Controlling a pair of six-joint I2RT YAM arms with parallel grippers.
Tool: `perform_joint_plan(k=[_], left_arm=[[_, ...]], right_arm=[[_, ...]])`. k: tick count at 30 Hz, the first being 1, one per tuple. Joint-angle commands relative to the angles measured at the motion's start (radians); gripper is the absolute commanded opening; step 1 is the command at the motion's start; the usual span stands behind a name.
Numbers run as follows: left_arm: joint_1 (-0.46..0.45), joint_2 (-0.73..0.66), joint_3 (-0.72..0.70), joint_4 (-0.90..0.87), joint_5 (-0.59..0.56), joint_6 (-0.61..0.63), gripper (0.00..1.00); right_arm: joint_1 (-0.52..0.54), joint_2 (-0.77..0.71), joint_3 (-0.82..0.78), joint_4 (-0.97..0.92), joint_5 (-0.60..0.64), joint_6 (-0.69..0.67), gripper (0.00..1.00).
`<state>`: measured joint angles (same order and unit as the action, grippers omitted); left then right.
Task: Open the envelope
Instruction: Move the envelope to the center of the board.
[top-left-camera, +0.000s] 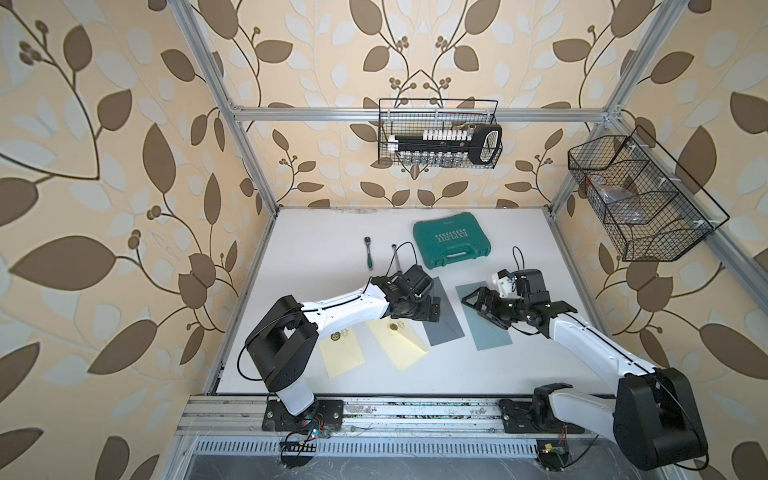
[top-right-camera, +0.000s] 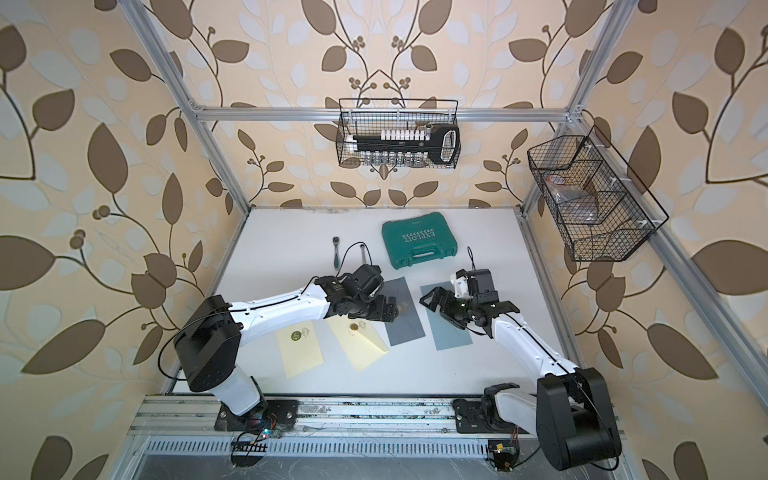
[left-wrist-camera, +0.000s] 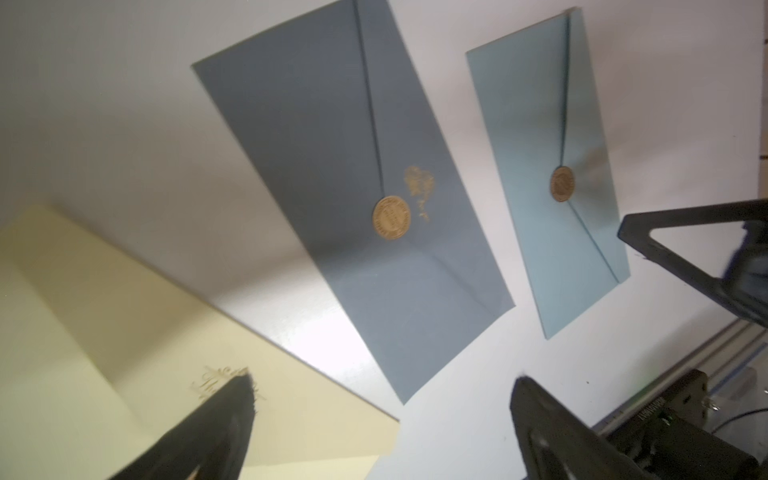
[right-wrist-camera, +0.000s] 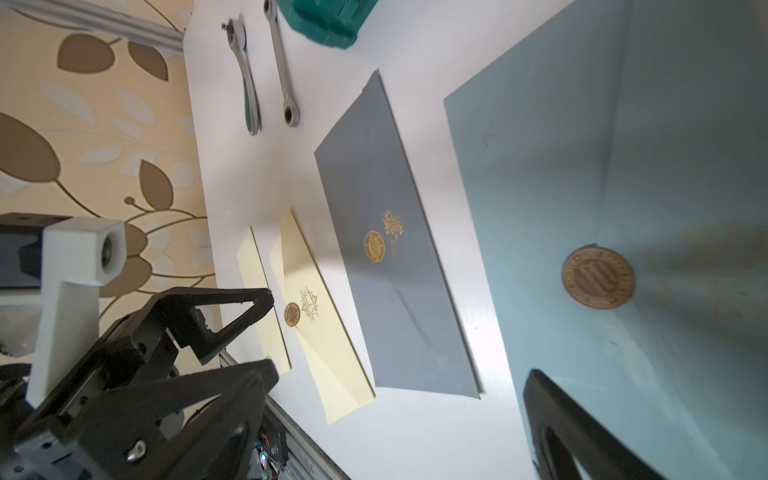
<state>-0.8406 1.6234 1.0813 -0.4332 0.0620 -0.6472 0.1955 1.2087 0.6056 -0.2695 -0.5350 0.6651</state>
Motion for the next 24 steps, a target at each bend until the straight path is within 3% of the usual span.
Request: perform_joint_plan(k=[1, 5, 13, 19, 24], left_arm=[[0.012, -0.102, -0.085, 0.006, -0.079, -0.074, 0.99], [0.056, -0.105, -0.145, 0.050, -0.015, -0.094, 0.99], [0.058, -0.127, -0.197, 0.062, 0.007, -0.091, 0.99], [0.058, -0.205, -0.192, 0.095, 0.033, -0.050, 0.99], [0.058, -0.136, -0.179, 0.138, 0.099, -0.040, 0.99]], right_arm=[[0.071, 0.052, 0.054, 0.050, 0.003, -0.007, 0.97], [0.140, 0.147, 0.094, 0.064, 0.010, -0.010, 0.97], [0.226, 0.298, 0.151, 0.065, -0.001, -0.031, 0.95], [0.238, 0.336, 0.150, 0.076, 0.001, -0.032, 0.94], [0.241, 0.354, 0.148, 0.082, 0.009, -0.027, 0.94]])
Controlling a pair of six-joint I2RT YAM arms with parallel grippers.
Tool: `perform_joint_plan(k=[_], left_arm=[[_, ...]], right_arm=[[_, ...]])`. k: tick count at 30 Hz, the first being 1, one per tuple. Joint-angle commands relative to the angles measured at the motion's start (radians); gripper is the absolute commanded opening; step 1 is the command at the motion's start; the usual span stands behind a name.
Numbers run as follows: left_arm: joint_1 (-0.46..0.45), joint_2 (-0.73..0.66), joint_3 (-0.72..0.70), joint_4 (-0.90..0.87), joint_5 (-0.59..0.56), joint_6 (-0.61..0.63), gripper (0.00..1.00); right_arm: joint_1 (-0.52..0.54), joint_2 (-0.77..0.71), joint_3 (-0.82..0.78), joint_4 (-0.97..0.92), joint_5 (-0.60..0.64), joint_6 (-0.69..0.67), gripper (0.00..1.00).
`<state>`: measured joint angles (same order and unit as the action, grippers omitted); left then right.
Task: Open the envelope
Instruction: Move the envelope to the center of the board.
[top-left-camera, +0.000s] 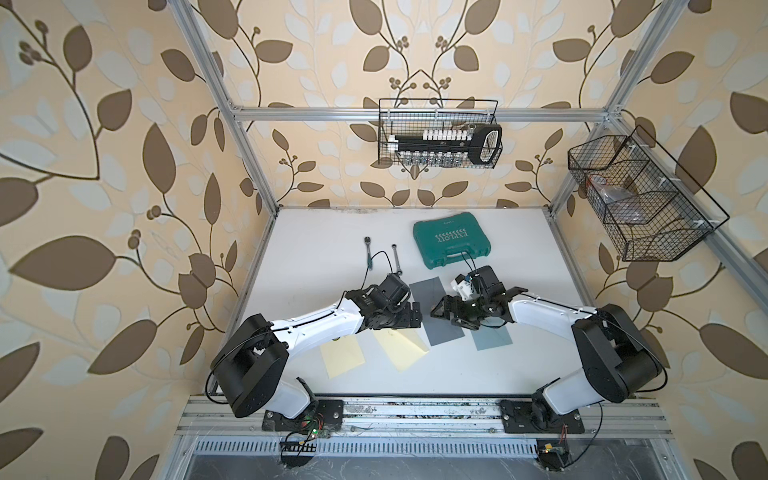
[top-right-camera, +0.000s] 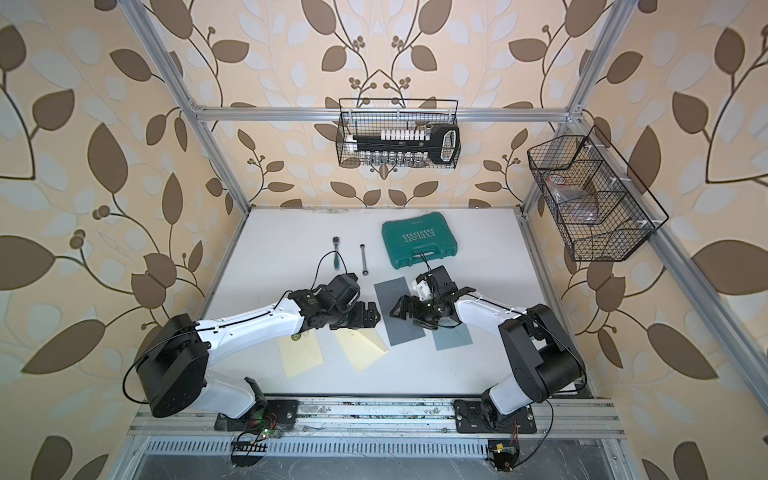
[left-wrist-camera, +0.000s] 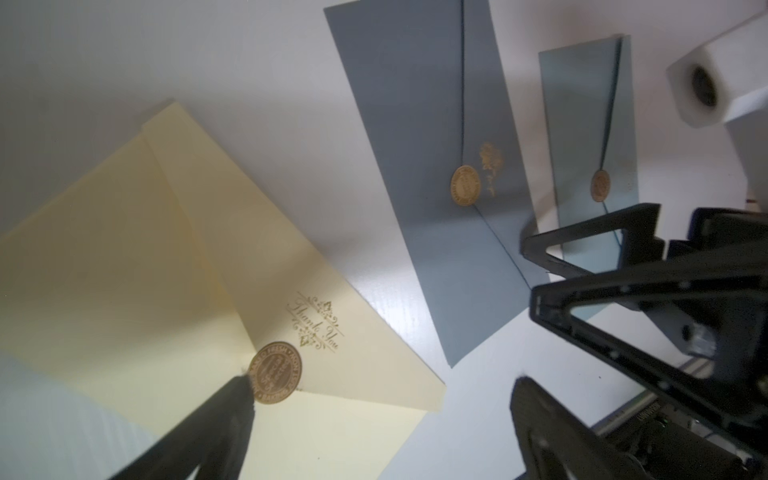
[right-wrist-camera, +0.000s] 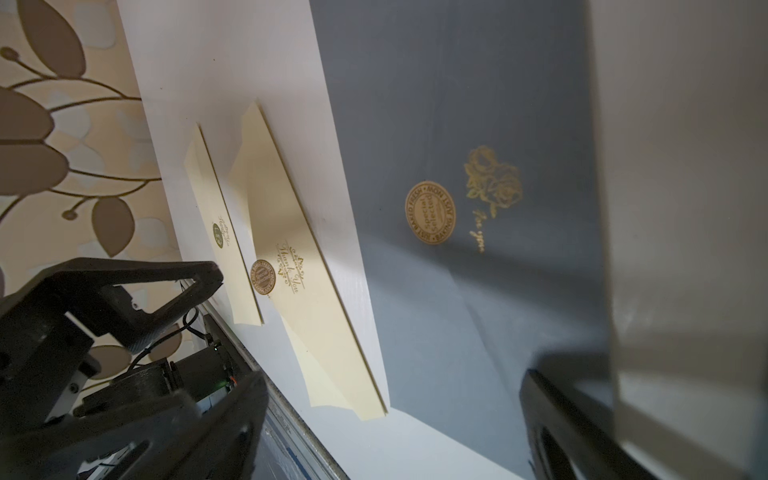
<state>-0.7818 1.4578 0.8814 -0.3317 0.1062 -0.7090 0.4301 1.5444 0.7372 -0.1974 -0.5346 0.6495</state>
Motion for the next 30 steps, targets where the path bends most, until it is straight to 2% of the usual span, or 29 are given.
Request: perform_joint_plan(k=[1, 4, 10, 21, 25, 30], left_arm=[[-0.001, 0.048, 0.024, 0.045, 0.073, 0.019, 0.99], [-0.002, 0.091, 0.032, 0.034, 0.094, 0.015, 0.99], [-0.001, 0.131, 0.013, -0.065, -0.012, -0.037, 0.99], [0.064, 0.157, -0.067, -0.080, -0.047, -0.089, 0.99], [0.076, 0.077, -0.089, -0.123, -0.127, -0.107, 0.99], [0.083, -0.078, -0.094, -0.164, -0.180, -0.106, 0.99]], right_arm=[[0.007, 0.023, 0.015, 0.009, 0.011, -0.011, 0.94], [0.007, 0.038, 0.011, 0.010, 0.012, -0.010, 0.94], [0.020, 0.082, -0.004, 0.031, 0.024, 0.015, 0.94], [0.118, 0.195, -0.005, 0.103, 0.090, 0.130, 0.92], [0.167, 0.235, 0.041, 0.064, 0.119, 0.132, 0.90], [0.181, 0.203, 0.050, 0.031, 0.191, 0.137, 0.90]])
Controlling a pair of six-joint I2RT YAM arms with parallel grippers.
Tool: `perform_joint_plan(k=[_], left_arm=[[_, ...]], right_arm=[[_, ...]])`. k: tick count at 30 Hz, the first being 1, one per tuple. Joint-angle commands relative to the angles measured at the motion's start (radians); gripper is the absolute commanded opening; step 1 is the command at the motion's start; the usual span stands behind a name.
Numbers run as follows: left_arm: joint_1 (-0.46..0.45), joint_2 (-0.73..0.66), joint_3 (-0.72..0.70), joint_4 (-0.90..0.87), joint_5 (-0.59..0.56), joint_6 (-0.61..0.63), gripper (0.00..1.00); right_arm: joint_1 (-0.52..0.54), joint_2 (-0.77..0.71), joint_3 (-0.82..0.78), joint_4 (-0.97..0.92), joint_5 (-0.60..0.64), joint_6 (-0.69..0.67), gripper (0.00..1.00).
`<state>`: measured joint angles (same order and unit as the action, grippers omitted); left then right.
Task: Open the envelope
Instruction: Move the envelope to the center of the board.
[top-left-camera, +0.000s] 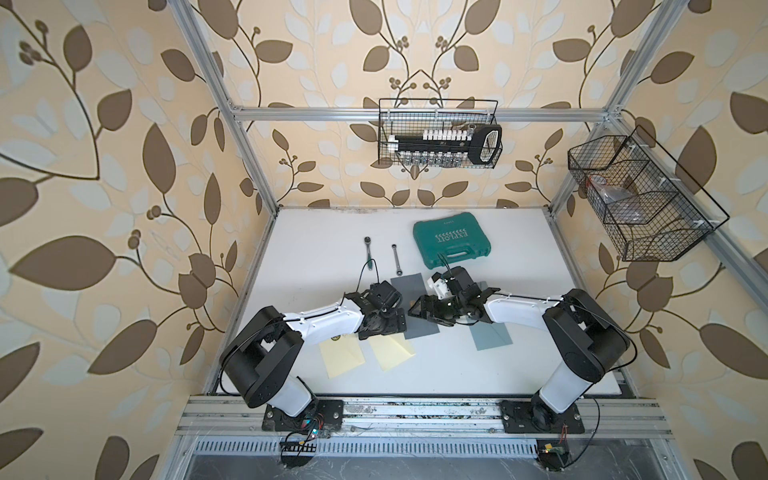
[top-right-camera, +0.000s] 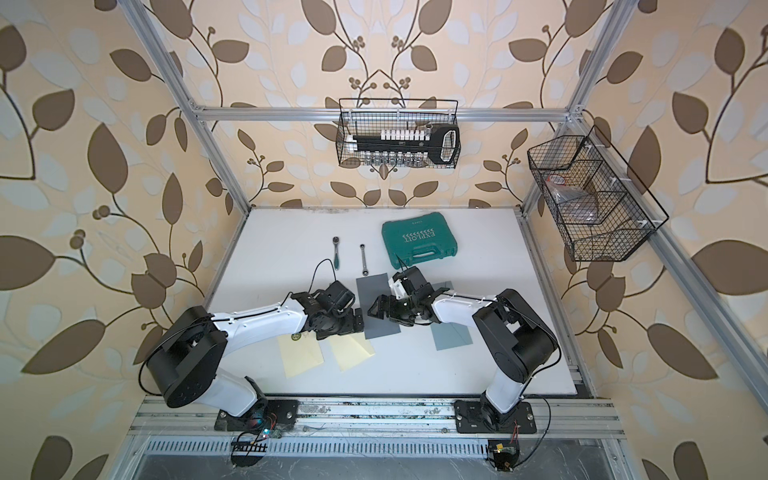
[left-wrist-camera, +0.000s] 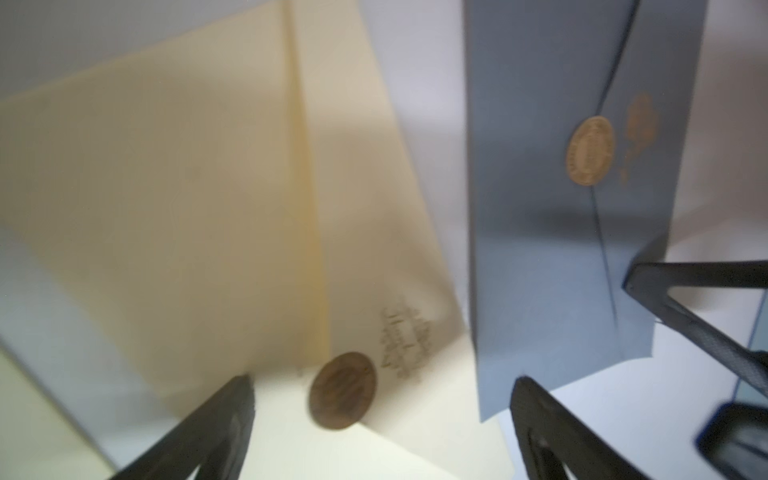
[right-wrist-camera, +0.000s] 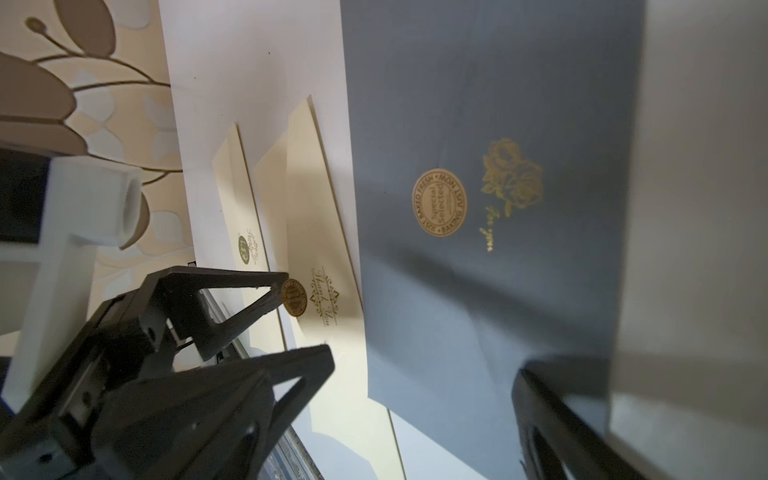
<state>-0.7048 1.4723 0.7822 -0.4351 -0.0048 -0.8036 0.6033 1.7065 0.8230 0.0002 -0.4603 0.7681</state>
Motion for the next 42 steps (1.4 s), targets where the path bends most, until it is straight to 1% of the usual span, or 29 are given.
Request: perform_joint_plan(k=[1, 2, 5, 7, 9, 12, 13, 17, 23, 30, 33, 37, 42], left_arm=[[0.006, -0.121, 0.005, -0.042, -0.049, 0.000, 0.99], [0.007, -0.140, 0.002, -0.016, -0.018, 0.012, 0.99], [0.005, -0.170, -0.016, 0.128, 0.139, 0.043, 0.99], [0.004, -0.151, -0.010, 0.194, 0.224, 0.043, 0.99], [0.002, -0.108, 0.012, 0.199, 0.262, 0.047, 0.98], [0.004, -0.039, 0.038, 0.140, 0.203, 0.032, 0.97], [0.004, 0.010, 0.035, 0.142, 0.192, 0.032, 0.97], [0.004, 0.082, 0.005, 0.167, 0.176, -0.002, 0.98], [0.003, 0.093, -0.032, 0.086, 0.081, -0.044, 0.97], [0.019, 0.135, -0.054, 0.062, 0.054, -0.045, 0.97], [0.054, 0.122, -0.082, 0.047, 0.046, -0.044, 0.97], [0.124, 0.056, -0.151, 0.086, 0.080, -0.032, 0.98], [0.134, -0.010, -0.145, 0.103, 0.128, 0.021, 0.99]], right_arm=[[0.007, 0.036, -0.038, -0.158, 0.111, 0.021, 0.90], [0.008, 0.033, -0.041, -0.149, 0.102, 0.025, 0.90], [0.007, 0.031, -0.056, -0.113, 0.078, 0.059, 0.90], [0.009, 0.014, -0.073, -0.107, 0.100, 0.075, 0.90], [0.006, 0.000, -0.077, -0.119, 0.121, 0.076, 0.90], [0.006, -0.001, -0.073, -0.130, 0.127, 0.071, 0.90], [0.006, 0.001, -0.074, -0.130, 0.127, 0.072, 0.90], [0.005, 0.008, -0.072, -0.138, 0.125, 0.070, 0.90], [0.005, 0.005, -0.065, -0.152, 0.126, 0.064, 0.90], [0.016, 0.048, -0.071, -0.089, 0.077, 0.096, 0.90], [0.029, 0.070, -0.062, -0.074, 0.071, 0.135, 0.90], [0.060, 0.108, -0.036, -0.061, 0.066, 0.156, 0.90], [0.081, 0.131, -0.009, -0.067, 0.077, 0.162, 0.89]])
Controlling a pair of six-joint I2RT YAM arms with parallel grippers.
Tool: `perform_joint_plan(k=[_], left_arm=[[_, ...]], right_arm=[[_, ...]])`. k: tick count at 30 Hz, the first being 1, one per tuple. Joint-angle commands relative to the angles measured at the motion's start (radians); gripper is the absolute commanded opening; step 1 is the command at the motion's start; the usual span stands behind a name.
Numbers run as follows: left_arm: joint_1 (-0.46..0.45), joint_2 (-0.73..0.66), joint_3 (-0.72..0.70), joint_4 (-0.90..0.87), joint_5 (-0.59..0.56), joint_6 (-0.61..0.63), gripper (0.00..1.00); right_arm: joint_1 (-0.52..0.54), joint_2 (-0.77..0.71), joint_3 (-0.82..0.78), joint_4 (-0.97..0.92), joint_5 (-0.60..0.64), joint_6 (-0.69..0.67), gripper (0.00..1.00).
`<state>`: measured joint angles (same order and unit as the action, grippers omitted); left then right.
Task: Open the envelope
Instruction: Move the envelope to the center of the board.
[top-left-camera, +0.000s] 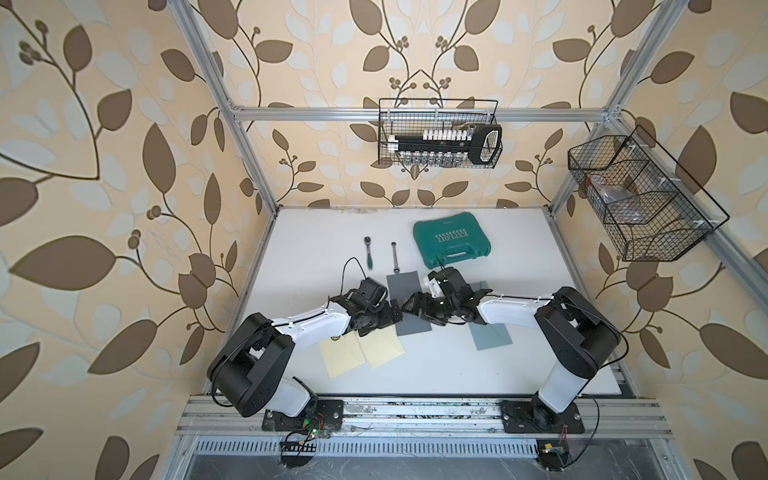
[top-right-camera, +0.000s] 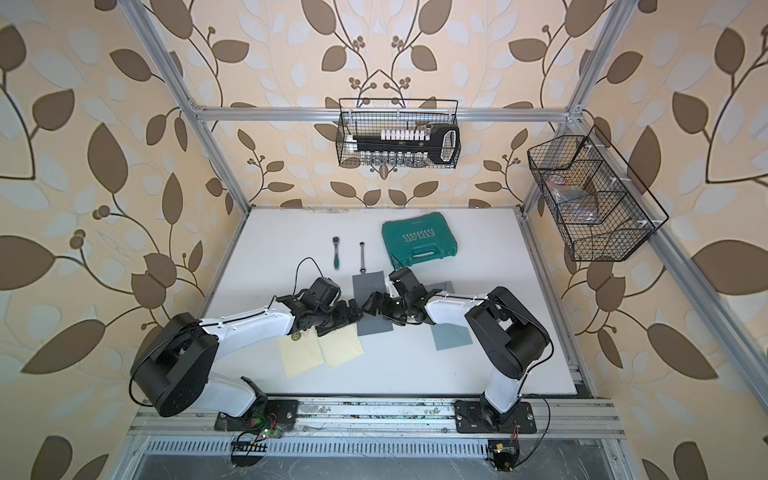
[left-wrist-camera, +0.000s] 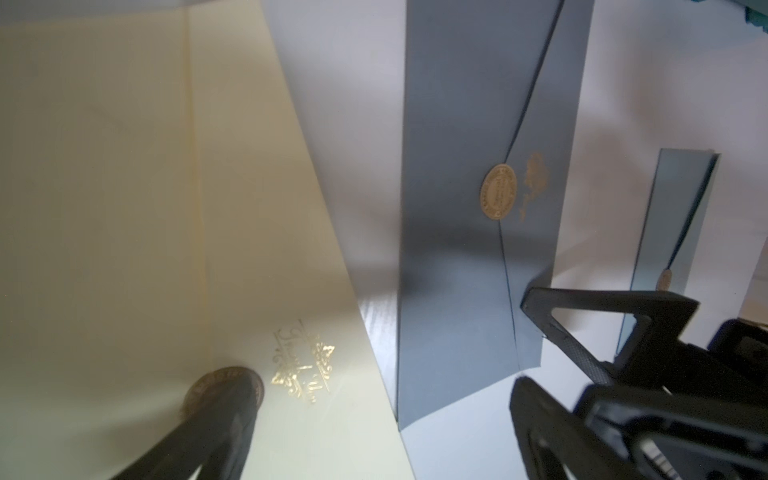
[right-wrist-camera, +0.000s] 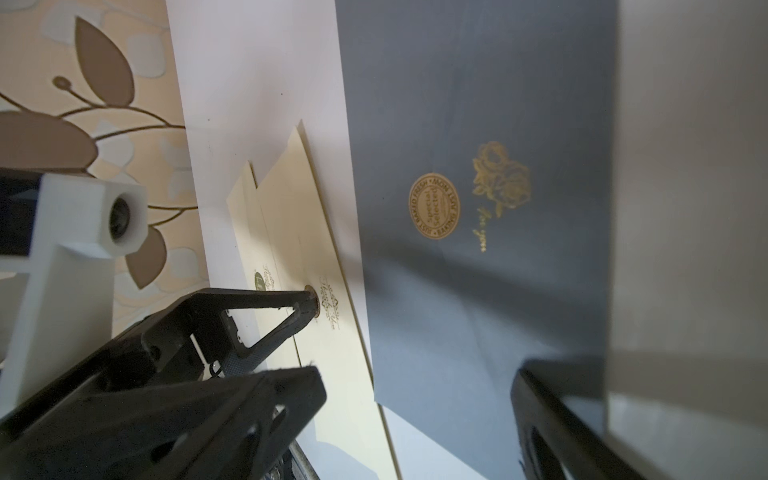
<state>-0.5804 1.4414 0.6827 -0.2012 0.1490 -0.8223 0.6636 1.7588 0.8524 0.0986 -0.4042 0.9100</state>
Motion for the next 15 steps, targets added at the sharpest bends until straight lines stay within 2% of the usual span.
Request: perform_joint_plan(k=[1, 8, 12, 15], left_arm=[[0.010, 0.013, -0.038, -0.137, -0.023, 0.043, 0.99], [0.010, -0.068, -0.025, -0.107, 0.051, 0.073, 0.99], [0.010, -0.099, -0.026, -0.126, 0.024, 0.072, 0.99], [0.011, -0.072, -0.028, -0.124, 0.019, 0.072, 0.99]], right_arm=[[0.021, 0.079, -0.035, -0.172, 0.024, 0.020, 0.90], [0.021, 0.061, -0.020, -0.189, 0.019, -0.016, 0.89], [0.021, 0.047, -0.017, -0.190, 0.020, -0.027, 0.90], [0.021, 0.042, -0.015, -0.182, 0.009, -0.032, 0.90]])
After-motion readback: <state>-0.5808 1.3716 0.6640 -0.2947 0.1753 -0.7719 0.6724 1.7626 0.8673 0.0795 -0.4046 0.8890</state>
